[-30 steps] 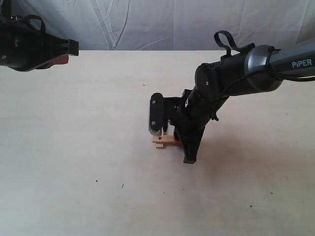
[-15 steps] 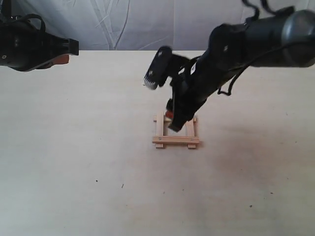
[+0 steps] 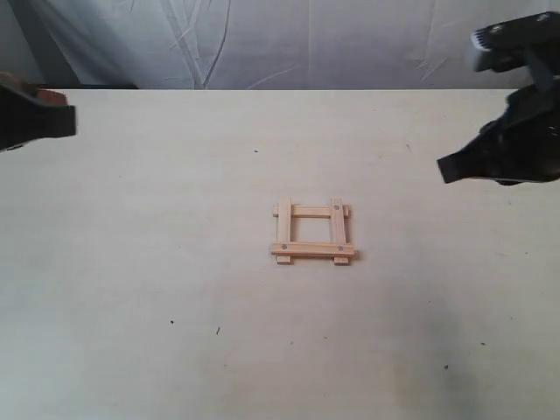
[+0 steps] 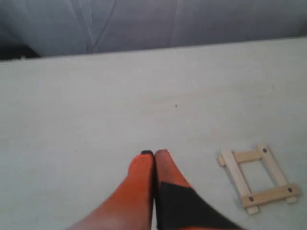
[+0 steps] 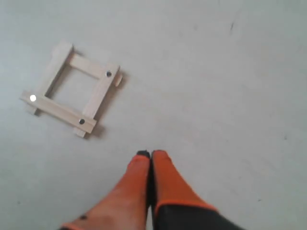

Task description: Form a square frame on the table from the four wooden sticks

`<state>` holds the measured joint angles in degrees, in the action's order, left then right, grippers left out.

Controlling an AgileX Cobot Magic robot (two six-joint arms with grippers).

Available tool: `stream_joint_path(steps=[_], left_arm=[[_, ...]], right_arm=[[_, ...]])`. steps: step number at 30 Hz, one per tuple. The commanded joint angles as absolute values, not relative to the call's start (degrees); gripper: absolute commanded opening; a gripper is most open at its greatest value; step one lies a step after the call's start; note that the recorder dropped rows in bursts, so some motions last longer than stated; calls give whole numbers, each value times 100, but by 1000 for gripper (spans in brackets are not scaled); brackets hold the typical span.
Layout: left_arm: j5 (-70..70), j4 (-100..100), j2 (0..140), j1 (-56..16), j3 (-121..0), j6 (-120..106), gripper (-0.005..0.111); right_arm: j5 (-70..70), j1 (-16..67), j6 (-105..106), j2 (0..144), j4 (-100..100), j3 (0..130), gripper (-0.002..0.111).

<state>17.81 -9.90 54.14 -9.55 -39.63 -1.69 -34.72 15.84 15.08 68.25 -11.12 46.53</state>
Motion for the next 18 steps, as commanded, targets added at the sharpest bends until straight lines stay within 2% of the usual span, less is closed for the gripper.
stream_joint_path(steps=[1,6,11,18], left_arm=[[942,-898,3823,-987,-3078,-173,0],[652,-635,2516,-987,-2358,-173,0],[835,-635,1832,-987,-2244,-173,0],[790,-635,1587,-987,-2244,-173,0]], right_arm=[[-2450,1545,1545,5126,-1113,3637,1],[-1366,1545,1545,3585,-1113,2613,1],[-1497,1545,1545,2540,-1113,2471,1],[-1486,1545,1545,1779,-1113,2471,1]])
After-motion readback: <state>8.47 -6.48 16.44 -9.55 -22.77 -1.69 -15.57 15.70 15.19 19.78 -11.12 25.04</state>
